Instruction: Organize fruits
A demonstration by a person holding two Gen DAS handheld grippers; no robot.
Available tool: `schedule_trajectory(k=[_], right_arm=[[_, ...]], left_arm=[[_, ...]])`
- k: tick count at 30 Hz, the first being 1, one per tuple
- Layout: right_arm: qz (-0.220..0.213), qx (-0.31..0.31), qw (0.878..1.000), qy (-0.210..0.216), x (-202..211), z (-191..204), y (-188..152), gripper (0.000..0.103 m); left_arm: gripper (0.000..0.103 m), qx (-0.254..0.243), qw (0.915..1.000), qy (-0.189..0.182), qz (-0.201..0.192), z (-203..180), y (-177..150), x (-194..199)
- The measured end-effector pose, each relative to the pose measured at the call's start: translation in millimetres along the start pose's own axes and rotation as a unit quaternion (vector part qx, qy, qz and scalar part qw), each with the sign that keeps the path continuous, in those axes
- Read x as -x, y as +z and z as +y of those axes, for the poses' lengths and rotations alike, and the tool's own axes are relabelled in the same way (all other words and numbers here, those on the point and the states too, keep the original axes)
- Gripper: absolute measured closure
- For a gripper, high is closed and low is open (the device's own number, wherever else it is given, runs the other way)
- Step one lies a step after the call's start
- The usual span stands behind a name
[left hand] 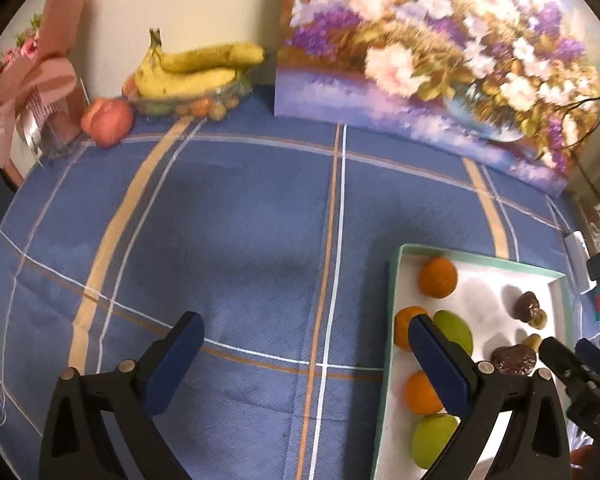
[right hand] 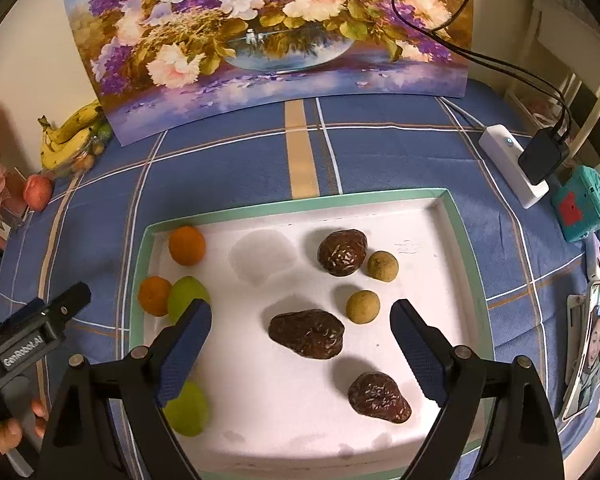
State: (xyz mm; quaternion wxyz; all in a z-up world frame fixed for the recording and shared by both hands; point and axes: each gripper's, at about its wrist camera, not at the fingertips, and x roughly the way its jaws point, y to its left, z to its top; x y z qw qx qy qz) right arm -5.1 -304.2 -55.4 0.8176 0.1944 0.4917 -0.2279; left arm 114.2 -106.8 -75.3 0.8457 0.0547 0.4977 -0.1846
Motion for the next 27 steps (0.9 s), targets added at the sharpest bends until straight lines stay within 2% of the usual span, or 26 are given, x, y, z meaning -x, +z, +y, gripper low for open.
schedule_trajectory(k=[2,6,8,12,15,19,23,27], right_arm=[[0.001,0.005,1.000,-0.003,2,3,-2,0.012],[0.006,0.011,1.000,-0.015,6,7,-11,0.012],[0.009,0.013,1.000,-0.017,6,9,-15,0.012],[0.009,0.013,1.000,-0.023,10,11,-24,0.012],[0.005,0.015,1.000,-0.027,15,13,-29,0.012],[-0.002,0.016,1.000,-0.025,23,17,-38,0.012],[-0.014,0.021,0.999,-0.029,34,20,-51,0.012],[-0.021,0.028,0.999,-0.033,43,24,-63,0.012]], left_arm=[[0.000,-0.005,0.9999,0.004,-0.013,-1,-1,9],[0.000,-0.017,0.9986,0.046,-0.020,-1,-2,23],[0.000,-0.015,0.9985,0.044,-0.028,4,-6,30],[0.000,-0.002,0.9968,0.077,-0.023,12,-13,42],[0.000,-0.014,0.9951,0.095,-0.021,11,-19,51],[0.000,-0.039,0.9944,0.096,-0.015,6,-29,65],[0.000,-0.038,0.9959,0.080,-0.015,8,-38,81],[0.000,-0.040,0.9955,0.084,-0.016,16,-54,94]])
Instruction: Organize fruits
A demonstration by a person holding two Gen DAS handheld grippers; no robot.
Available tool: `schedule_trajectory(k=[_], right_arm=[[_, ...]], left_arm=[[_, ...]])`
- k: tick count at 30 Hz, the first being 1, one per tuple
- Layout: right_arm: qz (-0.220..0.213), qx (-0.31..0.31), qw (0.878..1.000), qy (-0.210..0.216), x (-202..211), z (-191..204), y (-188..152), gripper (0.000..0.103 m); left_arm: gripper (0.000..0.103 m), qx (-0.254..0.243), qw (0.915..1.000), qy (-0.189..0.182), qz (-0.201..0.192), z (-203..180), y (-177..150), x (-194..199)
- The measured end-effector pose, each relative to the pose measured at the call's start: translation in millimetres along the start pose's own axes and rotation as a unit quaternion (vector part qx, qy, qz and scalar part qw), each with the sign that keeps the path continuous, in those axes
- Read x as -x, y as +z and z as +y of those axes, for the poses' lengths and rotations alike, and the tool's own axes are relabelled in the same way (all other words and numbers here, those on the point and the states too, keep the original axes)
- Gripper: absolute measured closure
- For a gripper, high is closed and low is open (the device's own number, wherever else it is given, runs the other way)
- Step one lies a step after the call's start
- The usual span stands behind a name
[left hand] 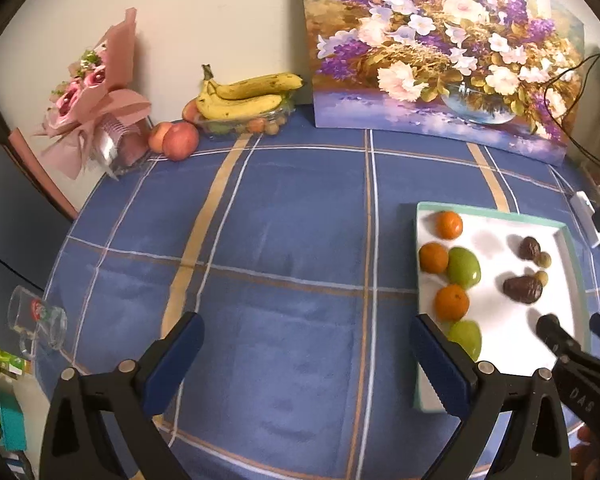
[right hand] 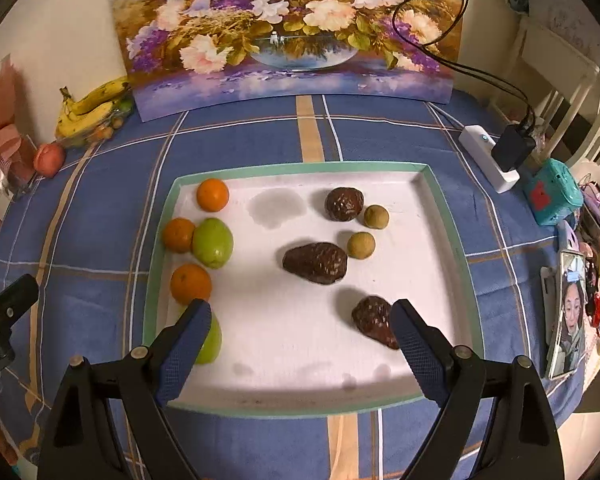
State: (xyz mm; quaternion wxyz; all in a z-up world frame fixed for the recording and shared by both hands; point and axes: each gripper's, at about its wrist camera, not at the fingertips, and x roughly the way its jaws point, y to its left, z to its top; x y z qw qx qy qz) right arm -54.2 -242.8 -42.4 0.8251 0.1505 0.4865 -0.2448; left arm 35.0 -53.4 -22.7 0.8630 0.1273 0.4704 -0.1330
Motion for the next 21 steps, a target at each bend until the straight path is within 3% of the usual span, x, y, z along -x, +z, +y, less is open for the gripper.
schedule_trajectory(k=[6,11,16,21], right_arm=[[-0.022,0.010,1.000,-0.001,21,5,-17,0.012],[-0.048,0.013,0.999,0.010,42,8,-30,0.012],[-0.065,0.023,0.998,0.009,55,8,-50,0.012],[-0.052,0.016,0.999,0.003,53,-2,-71,0.012]], left_arm=[[0.000,-0.027,0.9996,0.007,-0.012,7,-30,14],[0.000,-0.037,0.9986,-0.021,-0.030,13,-57,25],[0.000,-0.028,0.9987,-0.019,-0.037,19,-61,35],[0.000,-0.026,0.9989,-0.024,-0.031,21,-63,37]])
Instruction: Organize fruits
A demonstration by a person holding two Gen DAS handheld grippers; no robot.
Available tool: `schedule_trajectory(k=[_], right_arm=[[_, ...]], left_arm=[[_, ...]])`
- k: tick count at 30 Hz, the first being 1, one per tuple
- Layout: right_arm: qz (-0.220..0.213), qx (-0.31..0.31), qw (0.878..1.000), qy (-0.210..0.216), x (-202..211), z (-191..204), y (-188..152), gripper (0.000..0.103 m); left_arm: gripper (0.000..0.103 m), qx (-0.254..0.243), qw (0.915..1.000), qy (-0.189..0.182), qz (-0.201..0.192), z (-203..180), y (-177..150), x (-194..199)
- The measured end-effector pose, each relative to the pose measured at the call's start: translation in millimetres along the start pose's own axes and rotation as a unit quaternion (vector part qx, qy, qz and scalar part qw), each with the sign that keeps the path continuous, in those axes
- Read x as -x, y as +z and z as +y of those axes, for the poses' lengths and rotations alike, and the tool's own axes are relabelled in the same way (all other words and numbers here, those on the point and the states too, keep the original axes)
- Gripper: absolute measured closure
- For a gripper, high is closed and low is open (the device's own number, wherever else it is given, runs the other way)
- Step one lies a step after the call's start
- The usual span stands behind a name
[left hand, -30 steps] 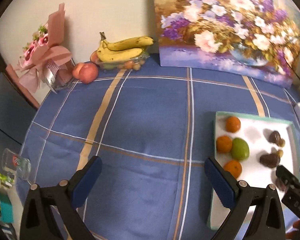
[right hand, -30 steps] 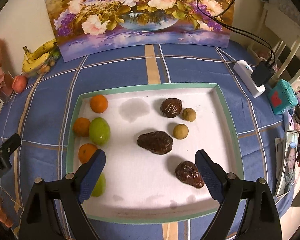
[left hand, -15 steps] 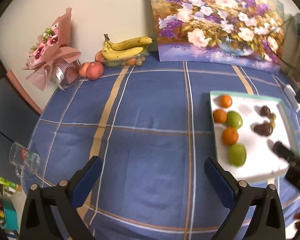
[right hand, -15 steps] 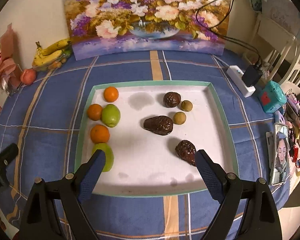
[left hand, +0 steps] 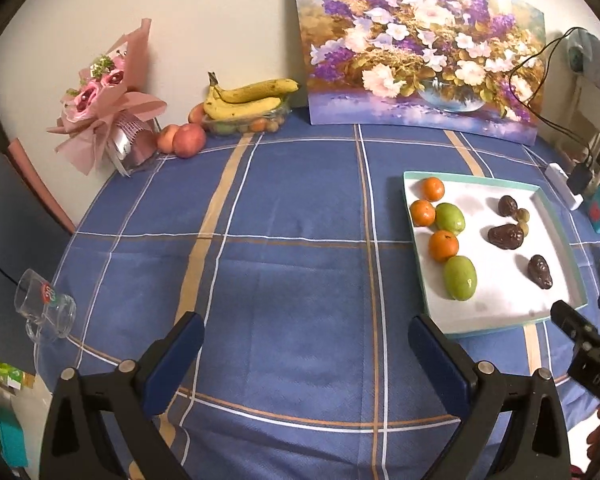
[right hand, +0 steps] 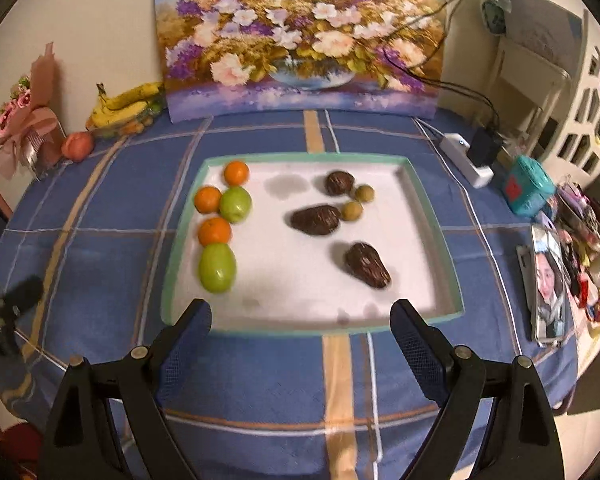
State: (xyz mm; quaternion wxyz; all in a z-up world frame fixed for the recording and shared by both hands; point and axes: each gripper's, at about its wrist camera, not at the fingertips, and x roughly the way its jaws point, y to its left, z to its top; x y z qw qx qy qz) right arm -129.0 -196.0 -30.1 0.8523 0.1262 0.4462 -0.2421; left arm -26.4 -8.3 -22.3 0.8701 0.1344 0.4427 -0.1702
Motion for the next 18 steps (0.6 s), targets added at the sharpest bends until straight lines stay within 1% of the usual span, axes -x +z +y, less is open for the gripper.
schedule_trajectory(k=[1,5,11,18], right_arm=[[0.001,-0.006,1.000,0.004,0,-3,-1,0.012],[-0.018,-0.022,1.000,-0.004,6,-9,1,0.012],[-0.028,-0.019,0.999,-0.001,11,-8,2,0.012],[-0.030,-0.010,0.999,0.000,11,-4,2,0.012]], left_arm=[[0.000,-0.002,1.0000,-0.001,0.001,0,0,0],[0.000,-0.005,0.9999,-0.002,0.009,-1,-1,-2],[0.000,-0.002,0.9999,-0.002,0.016,0,-2,-4],[0.000,-0.006,0.9997,-0.002,0.022,-1,-2,-5]])
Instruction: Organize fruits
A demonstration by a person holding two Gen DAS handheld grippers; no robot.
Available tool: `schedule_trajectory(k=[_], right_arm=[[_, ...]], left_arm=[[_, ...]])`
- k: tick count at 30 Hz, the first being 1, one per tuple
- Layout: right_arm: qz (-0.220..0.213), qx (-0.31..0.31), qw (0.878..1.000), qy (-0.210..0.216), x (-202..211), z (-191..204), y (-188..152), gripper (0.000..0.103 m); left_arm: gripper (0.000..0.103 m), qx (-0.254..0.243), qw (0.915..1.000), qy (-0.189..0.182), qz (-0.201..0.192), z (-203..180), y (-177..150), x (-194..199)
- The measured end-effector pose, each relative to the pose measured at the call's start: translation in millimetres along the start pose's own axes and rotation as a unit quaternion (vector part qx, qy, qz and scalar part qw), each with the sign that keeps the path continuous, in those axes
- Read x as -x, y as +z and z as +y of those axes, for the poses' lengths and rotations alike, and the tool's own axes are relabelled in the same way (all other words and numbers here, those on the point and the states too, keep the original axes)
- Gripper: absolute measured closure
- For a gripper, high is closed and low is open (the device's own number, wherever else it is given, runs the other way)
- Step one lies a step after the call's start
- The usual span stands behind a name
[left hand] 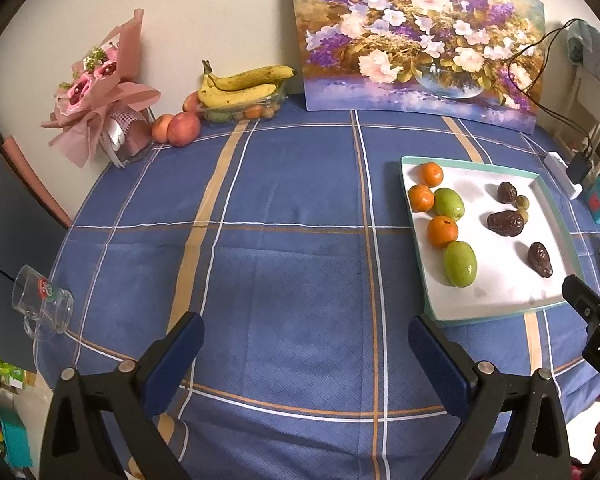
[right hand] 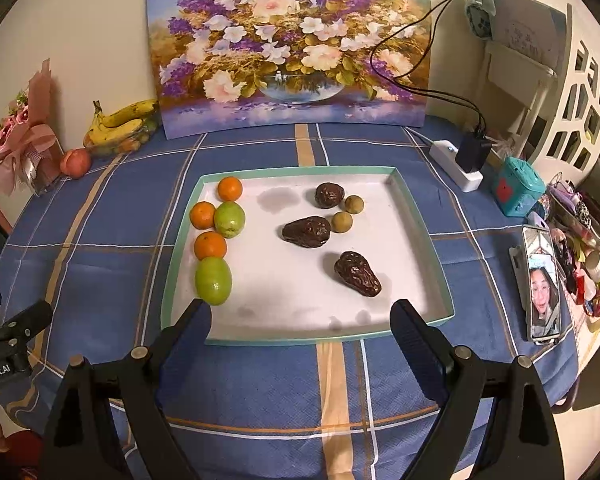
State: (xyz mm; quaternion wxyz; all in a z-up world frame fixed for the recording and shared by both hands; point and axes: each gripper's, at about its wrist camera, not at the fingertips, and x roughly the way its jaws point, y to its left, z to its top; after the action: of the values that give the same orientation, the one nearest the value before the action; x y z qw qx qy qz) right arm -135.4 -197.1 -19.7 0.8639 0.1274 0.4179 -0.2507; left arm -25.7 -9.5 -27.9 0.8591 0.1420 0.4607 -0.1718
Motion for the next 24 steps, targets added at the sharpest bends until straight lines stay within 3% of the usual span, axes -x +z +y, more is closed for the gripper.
schedule_trajectory(k=[24], right_arm=[[0.004,0.032,0.999,-0.001,-2,12,-1,0.012]], left_arm=[[0.000,0.000,0.9999,-0.005,0.010,1,-1,-3]])
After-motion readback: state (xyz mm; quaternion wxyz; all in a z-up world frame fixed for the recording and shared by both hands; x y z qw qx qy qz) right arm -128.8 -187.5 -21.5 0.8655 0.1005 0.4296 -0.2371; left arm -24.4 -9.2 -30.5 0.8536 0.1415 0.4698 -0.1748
